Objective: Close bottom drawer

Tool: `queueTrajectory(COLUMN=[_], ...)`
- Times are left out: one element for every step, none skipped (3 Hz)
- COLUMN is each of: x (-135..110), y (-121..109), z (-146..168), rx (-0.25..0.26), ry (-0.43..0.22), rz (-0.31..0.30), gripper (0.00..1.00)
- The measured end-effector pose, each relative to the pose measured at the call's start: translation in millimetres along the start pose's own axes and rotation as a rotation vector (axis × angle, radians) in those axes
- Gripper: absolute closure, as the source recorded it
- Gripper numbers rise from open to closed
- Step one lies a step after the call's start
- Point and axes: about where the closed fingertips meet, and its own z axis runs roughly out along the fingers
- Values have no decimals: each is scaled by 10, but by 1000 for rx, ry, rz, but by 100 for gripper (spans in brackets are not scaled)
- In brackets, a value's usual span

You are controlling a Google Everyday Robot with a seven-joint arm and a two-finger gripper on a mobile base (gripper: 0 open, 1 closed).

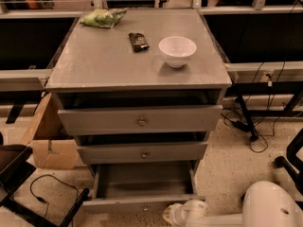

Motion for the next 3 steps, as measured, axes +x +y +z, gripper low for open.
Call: queueTrajectory(x=[-149,-276,-416], y=[-236,-565,-754], z=[-59,-157,-216], rx=[23,59,78], ry=[-9,-20,-28], rz=[-33,-63,-91], gripper=[100,100,100])
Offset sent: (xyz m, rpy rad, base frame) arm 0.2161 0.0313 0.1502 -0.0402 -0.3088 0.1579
